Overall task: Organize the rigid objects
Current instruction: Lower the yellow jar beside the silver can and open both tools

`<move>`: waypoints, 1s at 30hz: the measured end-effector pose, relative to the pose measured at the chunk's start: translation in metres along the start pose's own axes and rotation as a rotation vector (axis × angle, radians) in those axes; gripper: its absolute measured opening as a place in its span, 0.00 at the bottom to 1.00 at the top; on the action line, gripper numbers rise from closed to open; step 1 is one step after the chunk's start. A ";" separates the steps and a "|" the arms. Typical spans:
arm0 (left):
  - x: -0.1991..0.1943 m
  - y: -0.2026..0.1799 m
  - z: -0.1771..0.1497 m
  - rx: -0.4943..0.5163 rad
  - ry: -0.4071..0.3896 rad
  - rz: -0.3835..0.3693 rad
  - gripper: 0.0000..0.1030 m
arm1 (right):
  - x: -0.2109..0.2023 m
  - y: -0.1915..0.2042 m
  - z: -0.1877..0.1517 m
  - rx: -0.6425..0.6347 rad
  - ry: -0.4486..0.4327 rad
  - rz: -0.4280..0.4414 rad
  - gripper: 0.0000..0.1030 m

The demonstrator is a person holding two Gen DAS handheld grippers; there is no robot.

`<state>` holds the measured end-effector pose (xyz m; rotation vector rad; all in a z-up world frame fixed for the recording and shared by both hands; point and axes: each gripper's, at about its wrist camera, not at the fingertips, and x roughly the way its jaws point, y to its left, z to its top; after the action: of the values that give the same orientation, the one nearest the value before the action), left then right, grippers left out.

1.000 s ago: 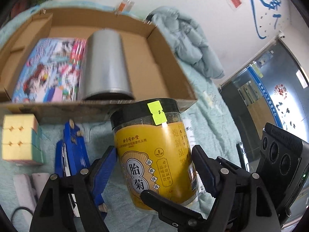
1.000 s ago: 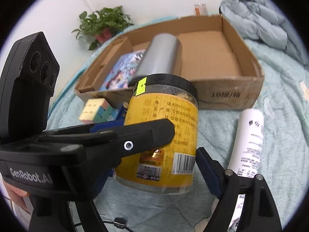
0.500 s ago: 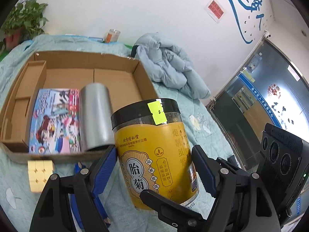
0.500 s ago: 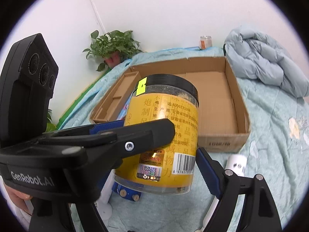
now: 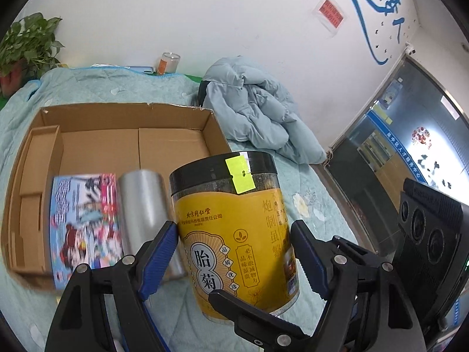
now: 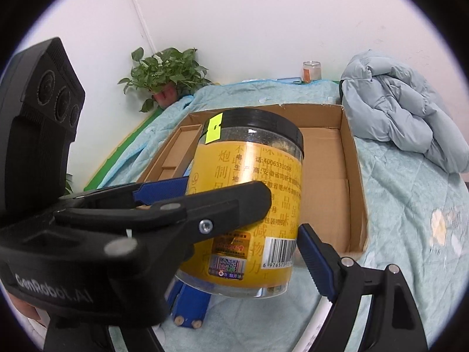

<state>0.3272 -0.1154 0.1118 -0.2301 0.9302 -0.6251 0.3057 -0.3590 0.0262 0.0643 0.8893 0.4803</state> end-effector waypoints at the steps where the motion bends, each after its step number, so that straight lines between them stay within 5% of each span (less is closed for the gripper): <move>1: 0.006 0.001 0.007 -0.005 0.012 0.002 0.74 | 0.004 -0.005 0.007 0.006 0.020 0.004 0.81; 6: 0.044 0.009 0.029 -0.035 0.092 -0.011 0.74 | 0.029 -0.027 0.028 0.016 0.118 -0.013 0.81; 16: 0.110 0.040 0.010 -0.093 0.220 0.031 0.73 | 0.076 -0.054 0.008 0.056 0.230 0.004 0.81; 30: 0.142 0.049 0.001 -0.093 0.298 0.075 0.66 | 0.114 -0.077 -0.002 0.138 0.340 -0.001 0.82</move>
<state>0.4101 -0.1604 -0.0058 -0.1866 1.2516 -0.5560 0.3939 -0.3792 -0.0772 0.1103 1.2559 0.4353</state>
